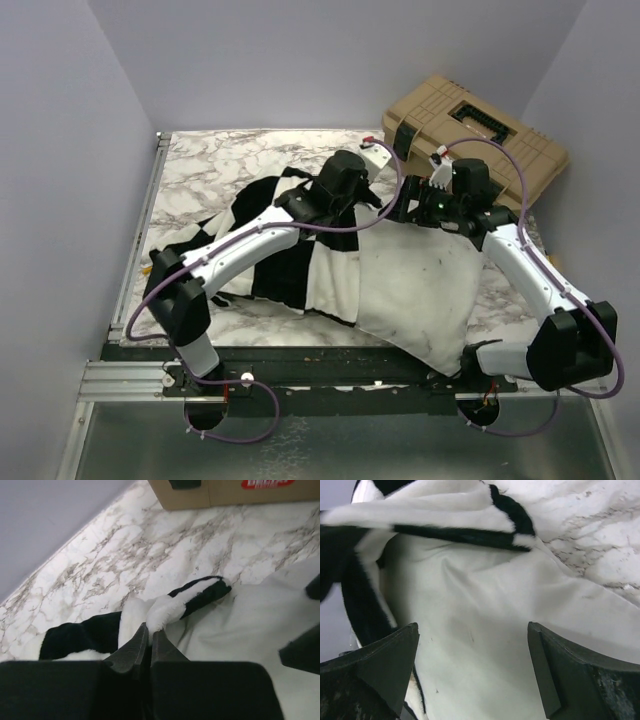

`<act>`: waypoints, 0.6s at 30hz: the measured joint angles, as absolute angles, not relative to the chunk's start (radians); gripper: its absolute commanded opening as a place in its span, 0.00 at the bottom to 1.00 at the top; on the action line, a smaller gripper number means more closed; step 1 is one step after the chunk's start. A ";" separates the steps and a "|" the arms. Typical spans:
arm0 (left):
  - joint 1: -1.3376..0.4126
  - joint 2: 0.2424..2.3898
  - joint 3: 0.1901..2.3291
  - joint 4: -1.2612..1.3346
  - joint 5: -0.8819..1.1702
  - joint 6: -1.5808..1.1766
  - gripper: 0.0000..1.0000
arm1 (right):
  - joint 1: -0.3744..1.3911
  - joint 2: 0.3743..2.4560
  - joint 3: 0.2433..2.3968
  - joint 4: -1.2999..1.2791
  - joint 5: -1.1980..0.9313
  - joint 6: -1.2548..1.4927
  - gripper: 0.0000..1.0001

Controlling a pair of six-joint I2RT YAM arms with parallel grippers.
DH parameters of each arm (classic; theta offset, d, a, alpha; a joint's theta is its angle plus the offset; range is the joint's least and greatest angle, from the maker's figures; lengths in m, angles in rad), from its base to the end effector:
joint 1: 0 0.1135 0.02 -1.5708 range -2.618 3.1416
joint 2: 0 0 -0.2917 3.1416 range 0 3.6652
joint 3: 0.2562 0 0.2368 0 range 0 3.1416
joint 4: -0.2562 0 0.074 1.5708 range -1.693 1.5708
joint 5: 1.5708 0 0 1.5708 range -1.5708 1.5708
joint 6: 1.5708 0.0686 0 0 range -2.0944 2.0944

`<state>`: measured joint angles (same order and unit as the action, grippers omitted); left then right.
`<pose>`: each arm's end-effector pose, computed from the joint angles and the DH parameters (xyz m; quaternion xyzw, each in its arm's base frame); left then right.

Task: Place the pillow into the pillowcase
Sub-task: Stuff the pillow into the pillowcase.

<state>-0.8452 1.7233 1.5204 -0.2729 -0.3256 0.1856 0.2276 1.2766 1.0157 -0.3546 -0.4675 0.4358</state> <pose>0.2980 -0.3029 0.3508 0.3419 0.7747 -0.0354 0.5308 0.2684 0.0939 0.3135 -0.0161 0.8703 0.3401 0.3558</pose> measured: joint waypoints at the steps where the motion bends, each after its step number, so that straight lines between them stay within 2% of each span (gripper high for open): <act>1: -0.845 1.692 1.520 -0.274 -0.328 0.168 0.00 | 0.227 1.294 1.024 -0.348 -0.487 0.434 0.95; 7: -0.841 1.465 1.510 -0.276 -0.327 0.035 0.00 | 0.227 1.431 1.103 -0.281 -0.626 0.426 0.95; 15: -0.839 1.185 1.380 -0.247 -0.310 -0.221 0.00 | 0.252 1.619 1.169 -0.118 -0.796 0.472 0.95; 17: -0.839 1.168 1.349 -0.240 -0.302 -0.264 0.00 | 0.286 1.661 1.186 -0.084 -0.826 0.490 0.94; 18: -0.839 1.163 1.328 -0.238 -0.300 -0.290 0.00 | 0.308 1.676 1.191 -0.061 -0.842 0.501 0.89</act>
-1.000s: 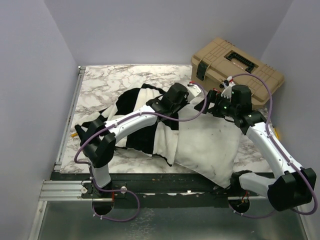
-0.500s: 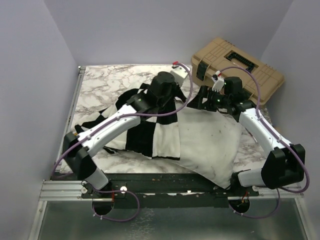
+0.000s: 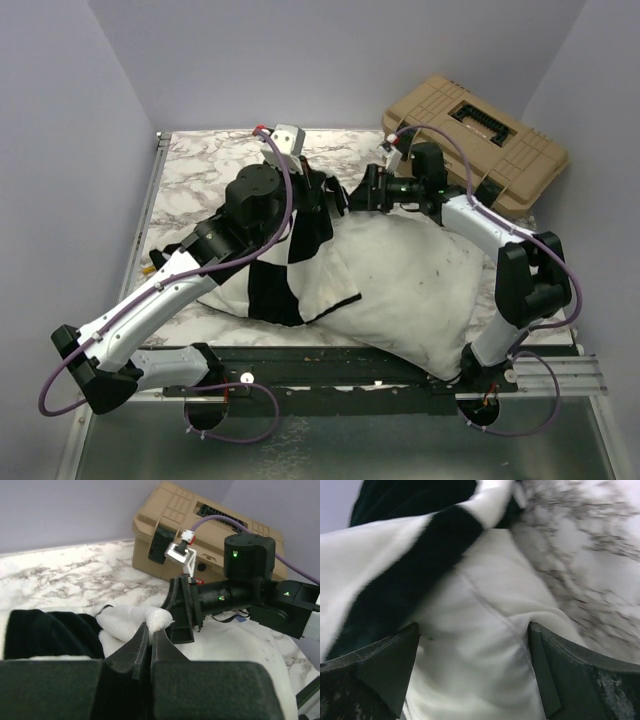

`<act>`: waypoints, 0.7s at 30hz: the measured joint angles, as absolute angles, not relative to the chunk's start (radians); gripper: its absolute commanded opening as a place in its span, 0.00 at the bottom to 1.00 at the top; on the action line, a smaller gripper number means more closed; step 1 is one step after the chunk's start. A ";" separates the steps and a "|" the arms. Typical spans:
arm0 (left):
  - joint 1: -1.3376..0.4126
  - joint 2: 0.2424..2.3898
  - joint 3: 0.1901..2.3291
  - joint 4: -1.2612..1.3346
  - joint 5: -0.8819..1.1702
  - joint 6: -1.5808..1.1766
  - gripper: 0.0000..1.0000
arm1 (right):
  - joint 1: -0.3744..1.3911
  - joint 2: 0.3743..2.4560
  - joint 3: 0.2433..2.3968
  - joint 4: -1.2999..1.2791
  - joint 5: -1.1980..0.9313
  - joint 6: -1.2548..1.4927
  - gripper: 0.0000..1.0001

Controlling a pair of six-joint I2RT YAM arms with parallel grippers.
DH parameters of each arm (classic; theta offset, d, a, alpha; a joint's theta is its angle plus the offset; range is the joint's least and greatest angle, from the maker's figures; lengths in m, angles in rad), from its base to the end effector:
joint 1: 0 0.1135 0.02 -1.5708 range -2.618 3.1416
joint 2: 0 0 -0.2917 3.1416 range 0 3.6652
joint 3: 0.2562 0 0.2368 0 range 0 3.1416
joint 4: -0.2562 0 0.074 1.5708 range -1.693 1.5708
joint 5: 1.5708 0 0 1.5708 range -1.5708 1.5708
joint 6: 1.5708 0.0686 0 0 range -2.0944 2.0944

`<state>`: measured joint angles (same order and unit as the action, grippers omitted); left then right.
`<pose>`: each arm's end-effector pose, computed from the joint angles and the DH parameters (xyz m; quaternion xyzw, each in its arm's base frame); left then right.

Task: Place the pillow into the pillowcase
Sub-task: Stuff the pillow into the pillowcase.

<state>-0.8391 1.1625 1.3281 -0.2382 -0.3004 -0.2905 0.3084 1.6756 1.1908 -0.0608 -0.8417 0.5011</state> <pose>0.1884 -0.1794 0.4680 0.0980 0.7246 -0.2678 0.6274 0.3499 0.1651 0.2878 -0.1229 0.8110 0.5035 0.2713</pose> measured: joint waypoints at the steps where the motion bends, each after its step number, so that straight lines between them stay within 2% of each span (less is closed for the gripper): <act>1: -0.839 1.162 1.316 -0.238 -0.299 -0.306 0.00 | 0.334 1.687 1.193 -0.034 -0.857 0.516 0.84; 2: -0.839 1.163 1.306 -0.238 -0.296 -0.323 0.00 | 0.361 1.696 1.194 -0.007 -0.868 0.529 0.75; 6: -0.839 1.166 1.288 -0.229 -0.274 -0.403 0.00 | 0.455 1.724 1.184 0.131 -0.905 0.622 0.10; 7: -0.839 1.169 1.288 -0.221 -0.264 -0.419 0.00 | 0.475 1.729 1.169 0.190 -0.913 0.662 0.01; 13: -0.874 1.264 1.352 -0.222 -0.154 -0.512 0.00 | 0.528 1.726 1.004 0.567 -0.908 0.966 0.00; 21: -1.089 1.422 1.537 -0.264 -0.124 -0.548 0.00 | 0.516 1.567 0.918 0.681 -0.761 1.153 0.00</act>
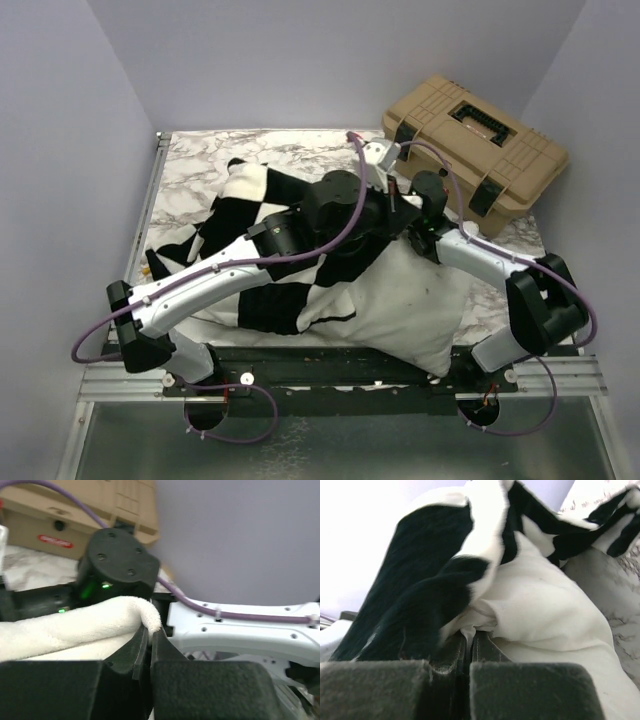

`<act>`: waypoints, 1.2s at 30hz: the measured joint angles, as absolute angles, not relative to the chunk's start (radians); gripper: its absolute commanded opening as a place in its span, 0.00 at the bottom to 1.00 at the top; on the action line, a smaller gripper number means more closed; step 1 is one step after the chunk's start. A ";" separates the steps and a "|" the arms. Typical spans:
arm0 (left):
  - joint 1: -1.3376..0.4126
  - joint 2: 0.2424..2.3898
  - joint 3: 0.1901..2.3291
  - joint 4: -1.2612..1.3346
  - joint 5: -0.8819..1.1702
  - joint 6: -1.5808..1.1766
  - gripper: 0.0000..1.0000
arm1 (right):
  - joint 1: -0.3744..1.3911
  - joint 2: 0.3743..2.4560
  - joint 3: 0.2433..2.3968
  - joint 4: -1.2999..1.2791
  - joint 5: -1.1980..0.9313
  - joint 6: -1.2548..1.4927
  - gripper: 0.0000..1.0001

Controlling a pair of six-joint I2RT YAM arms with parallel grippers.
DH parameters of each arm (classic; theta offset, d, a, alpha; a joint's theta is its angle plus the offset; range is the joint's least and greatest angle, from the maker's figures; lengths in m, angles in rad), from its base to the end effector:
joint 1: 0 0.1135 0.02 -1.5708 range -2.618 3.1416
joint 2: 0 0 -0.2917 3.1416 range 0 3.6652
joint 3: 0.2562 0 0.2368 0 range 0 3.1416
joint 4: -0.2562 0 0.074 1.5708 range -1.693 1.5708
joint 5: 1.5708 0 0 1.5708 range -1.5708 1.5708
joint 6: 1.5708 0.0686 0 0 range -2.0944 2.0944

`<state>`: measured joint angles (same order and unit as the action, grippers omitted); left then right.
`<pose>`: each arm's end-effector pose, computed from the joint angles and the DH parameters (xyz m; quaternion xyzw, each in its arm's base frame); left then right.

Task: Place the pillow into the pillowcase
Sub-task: Stuff the pillow into the pillowcase.

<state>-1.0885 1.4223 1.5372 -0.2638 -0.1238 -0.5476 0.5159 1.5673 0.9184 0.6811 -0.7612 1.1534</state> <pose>0.1643 -0.2955 0.4668 0.1632 0.7396 -0.4433 0.4795 0.2910 0.2194 0.3186 -0.0510 0.6970 0.6678 0.2563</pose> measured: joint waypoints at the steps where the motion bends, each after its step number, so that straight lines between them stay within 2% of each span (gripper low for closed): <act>1: -1.111 1.442 1.572 -0.267 -0.123 -0.549 0.00 | 0.516 1.540 0.908 0.689 -0.738 1.168 0.00; 11: -1.326 1.746 1.936 -0.263 -0.118 -0.623 0.00 | 0.519 1.377 0.809 0.757 -0.550 1.268 0.00; 16: -1.368 1.884 2.035 -0.253 -0.095 -0.674 0.00 | 0.520 1.290 0.754 0.722 -0.442 1.268 0.00; 20: -1.393 1.900 2.044 -0.249 -0.075 -0.684 0.00 | 0.519 1.227 0.704 0.686 -0.349 1.274 0.00; 25: -1.416 1.803 1.884 -0.173 -0.124 -0.679 0.00 | 0.525 1.187 0.674 0.614 -0.245 1.274 0.00; 31: -1.417 1.562 1.610 -0.271 -0.349 -0.640 0.00 | 0.525 1.151 0.649 0.496 -0.157 1.262 0.00; 34: -1.396 1.464 1.490 -0.305 -0.476 -0.620 0.11 | 0.525 1.145 0.648 0.461 -0.150 1.242 0.00; 36: -1.389 1.422 1.443 -0.324 -0.520 -0.582 0.23 | 0.525 1.151 0.648 0.462 -0.159 1.232 0.00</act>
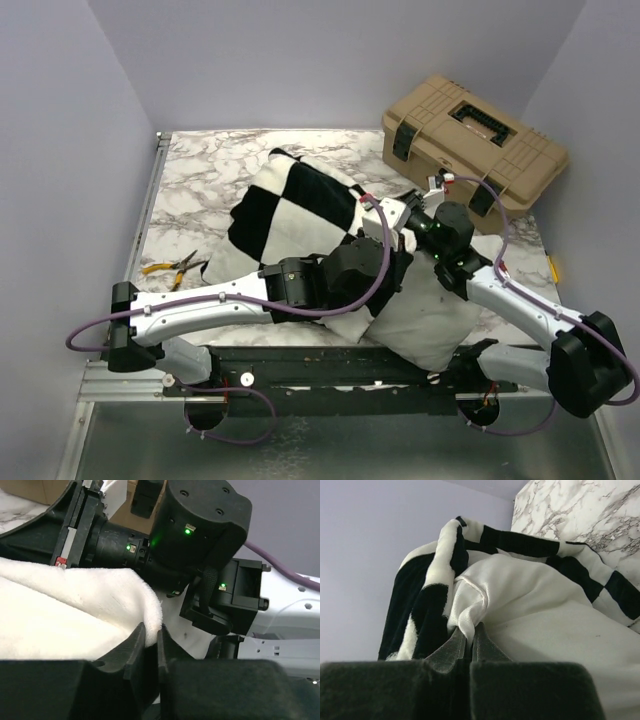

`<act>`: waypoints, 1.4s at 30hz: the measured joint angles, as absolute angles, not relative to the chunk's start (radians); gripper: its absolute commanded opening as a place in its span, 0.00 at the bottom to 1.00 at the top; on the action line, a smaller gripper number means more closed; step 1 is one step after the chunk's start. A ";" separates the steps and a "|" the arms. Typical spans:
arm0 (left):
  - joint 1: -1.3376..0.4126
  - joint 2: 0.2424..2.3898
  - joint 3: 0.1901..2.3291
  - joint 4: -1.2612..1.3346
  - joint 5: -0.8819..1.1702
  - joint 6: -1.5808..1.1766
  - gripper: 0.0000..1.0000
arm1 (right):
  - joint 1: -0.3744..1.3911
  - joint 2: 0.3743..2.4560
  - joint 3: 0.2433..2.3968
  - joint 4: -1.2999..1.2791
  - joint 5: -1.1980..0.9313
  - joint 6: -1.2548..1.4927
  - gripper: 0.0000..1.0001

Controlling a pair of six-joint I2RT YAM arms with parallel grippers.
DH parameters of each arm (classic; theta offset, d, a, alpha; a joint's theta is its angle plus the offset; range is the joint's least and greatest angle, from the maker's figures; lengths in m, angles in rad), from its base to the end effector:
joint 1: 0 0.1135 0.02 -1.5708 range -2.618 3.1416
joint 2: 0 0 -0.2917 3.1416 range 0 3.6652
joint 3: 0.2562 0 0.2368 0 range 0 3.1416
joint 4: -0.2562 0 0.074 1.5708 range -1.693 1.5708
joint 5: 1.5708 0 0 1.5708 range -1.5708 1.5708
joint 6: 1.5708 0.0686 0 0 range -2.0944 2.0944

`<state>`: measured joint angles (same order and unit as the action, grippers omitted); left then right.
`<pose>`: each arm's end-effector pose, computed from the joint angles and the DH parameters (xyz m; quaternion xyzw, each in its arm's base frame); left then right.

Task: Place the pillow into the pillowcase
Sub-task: Stuff the pillow into the pillowcase.

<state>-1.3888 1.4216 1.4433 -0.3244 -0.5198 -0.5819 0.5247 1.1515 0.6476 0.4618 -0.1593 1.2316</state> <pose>0.0936 -0.3202 0.4271 0.1657 0.7758 -0.3628 0.4889 0.2303 0.1459 0.3159 0.1974 0.6941 0.5676 0.3963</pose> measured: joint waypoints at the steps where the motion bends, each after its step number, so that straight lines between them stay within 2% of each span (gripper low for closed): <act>1: -1.387 1.412 1.433 -0.327 -0.522 -0.556 0.36 | 0.525 1.159 0.646 0.473 -0.173 1.229 0.00; 4: -1.388 1.412 1.433 -0.326 -0.481 -0.469 0.73 | 0.524 1.195 0.630 0.537 -0.210 1.227 0.00; 6: -1.391 1.421 1.448 -0.338 -0.451 -0.422 0.88 | 0.529 1.217 0.615 0.575 -0.234 1.230 0.00; 7: -1.394 1.423 1.456 -0.342 -0.447 -0.405 0.91 | 0.530 1.223 0.609 0.587 -0.242 1.230 0.00; 12: -1.378 1.404 1.512 -0.369 -0.498 -0.368 0.92 | 0.530 1.217 0.604 0.598 -0.258 1.197 0.00; 18: -1.171 1.348 1.601 -0.472 -0.599 -0.443 0.90 | 0.539 1.184 0.632 0.538 -0.276 1.087 0.00; 25: -0.985 1.515 1.919 -0.764 -0.611 -0.546 0.86 | 0.576 1.153 0.691 0.423 -0.276 0.936 0.00; 29: -0.912 1.625 1.979 -0.901 -0.564 -0.585 0.83 | 0.620 1.132 0.750 0.316 -0.241 0.832 0.00; 32: -0.874 1.671 1.979 -0.966 -0.509 -0.592 0.73 | 0.653 1.118 0.791 0.244 -0.204 0.758 0.00; 33: -0.864 1.685 1.979 -0.986 -0.492 -0.594 0.64 | 0.660 1.116 0.801 0.224 -0.193 0.739 0.00; 37: -0.846 1.728 2.008 -1.060 -0.470 -0.594 0.04 | 0.669 1.106 0.816 0.169 -0.152 0.687 0.00; 38: -0.844 1.739 2.021 -1.076 -0.467 -0.587 0.00 | 0.669 1.105 0.816 0.160 -0.144 0.680 0.00; 42: -0.842 1.756 2.045 -1.106 -0.453 -0.575 0.00 | 0.669 1.103 0.817 0.146 -0.134 0.669 0.00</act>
<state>-0.8417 1.7561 2.0449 -1.1061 -0.4530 -0.5747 0.6685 1.1030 0.8173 0.1455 -0.1341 0.6685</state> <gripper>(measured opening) 0.009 0.022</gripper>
